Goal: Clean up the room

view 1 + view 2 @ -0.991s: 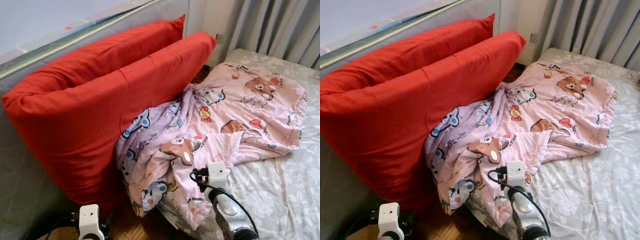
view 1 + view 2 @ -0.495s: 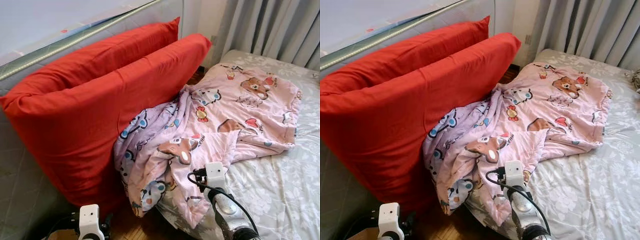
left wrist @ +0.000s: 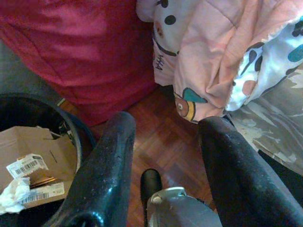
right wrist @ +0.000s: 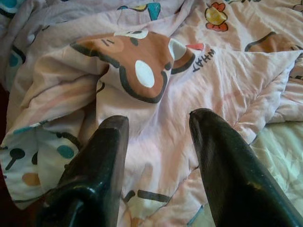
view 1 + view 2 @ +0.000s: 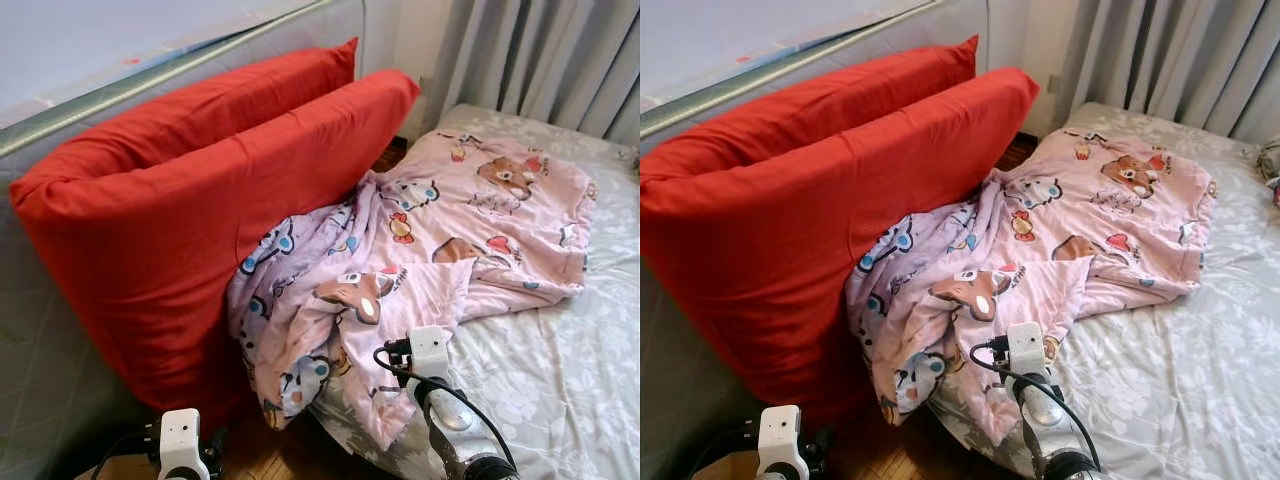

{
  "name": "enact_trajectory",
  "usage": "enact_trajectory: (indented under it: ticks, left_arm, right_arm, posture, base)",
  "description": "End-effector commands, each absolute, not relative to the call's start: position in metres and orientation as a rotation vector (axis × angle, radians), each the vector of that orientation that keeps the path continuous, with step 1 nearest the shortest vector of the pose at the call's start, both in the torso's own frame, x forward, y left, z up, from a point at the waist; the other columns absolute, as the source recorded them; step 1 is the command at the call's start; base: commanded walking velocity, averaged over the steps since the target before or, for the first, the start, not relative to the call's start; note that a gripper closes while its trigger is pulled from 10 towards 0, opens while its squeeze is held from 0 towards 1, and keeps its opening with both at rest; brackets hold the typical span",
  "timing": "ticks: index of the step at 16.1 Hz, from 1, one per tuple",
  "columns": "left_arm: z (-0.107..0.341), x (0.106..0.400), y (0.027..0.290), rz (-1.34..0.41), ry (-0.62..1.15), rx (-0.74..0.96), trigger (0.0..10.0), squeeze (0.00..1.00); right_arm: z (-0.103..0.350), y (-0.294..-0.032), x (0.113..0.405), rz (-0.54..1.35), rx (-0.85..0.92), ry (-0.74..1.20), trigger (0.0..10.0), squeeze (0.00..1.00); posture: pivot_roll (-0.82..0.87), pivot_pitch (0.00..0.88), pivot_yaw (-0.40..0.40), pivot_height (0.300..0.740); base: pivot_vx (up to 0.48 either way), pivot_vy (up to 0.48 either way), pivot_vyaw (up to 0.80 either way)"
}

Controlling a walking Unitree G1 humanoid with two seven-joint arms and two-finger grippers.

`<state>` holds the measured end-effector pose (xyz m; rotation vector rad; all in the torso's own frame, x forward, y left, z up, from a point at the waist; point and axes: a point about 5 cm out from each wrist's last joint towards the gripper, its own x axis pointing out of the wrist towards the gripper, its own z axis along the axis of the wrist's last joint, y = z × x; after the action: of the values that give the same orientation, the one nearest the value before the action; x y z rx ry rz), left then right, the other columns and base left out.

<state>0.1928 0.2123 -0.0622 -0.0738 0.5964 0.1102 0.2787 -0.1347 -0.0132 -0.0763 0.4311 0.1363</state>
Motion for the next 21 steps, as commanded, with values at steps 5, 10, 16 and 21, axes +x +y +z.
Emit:
enact_trajectory:
  ticks: [5,10,16,21]
  left_arm:
    - [-0.064,0.19,0.212,0.106,0.61,-0.061,10.0,0.0]
    - [-0.062,0.19,0.213,0.122,0.581,-0.055,10.0,0.0]
    - [0.015,0.275,0.215,0.119,0.147,0.022,10.0,0.0]
    - [0.038,0.284,0.215,0.112,0.012,0.003,10.0,0.0]
  right_arm:
    - [-0.016,-0.134,0.276,0.151,-0.072,0.438,10.0,0.0]
    - [-0.016,-0.133,0.275,0.157,-0.065,0.437,10.0,0.0]
    - [-0.017,-0.131,0.274,0.174,-0.058,0.438,10.0,0.0]
    - [-0.017,-0.129,0.274,0.182,-0.051,0.438,10.0,0.0]
  posture:
    - [0.04,0.071,-0.024,0.646]
    - [0.04,0.069,-0.024,0.646]
    - [0.04,0.071,-0.026,0.646]
    - [0.04,0.073,-0.028,0.646]
  base:
    - [0.0,0.0,0.0]
    - [0.0,0.0,0.0]
    - [0.0,0.0,0.0]
    - [0.0,0.0,0.0]
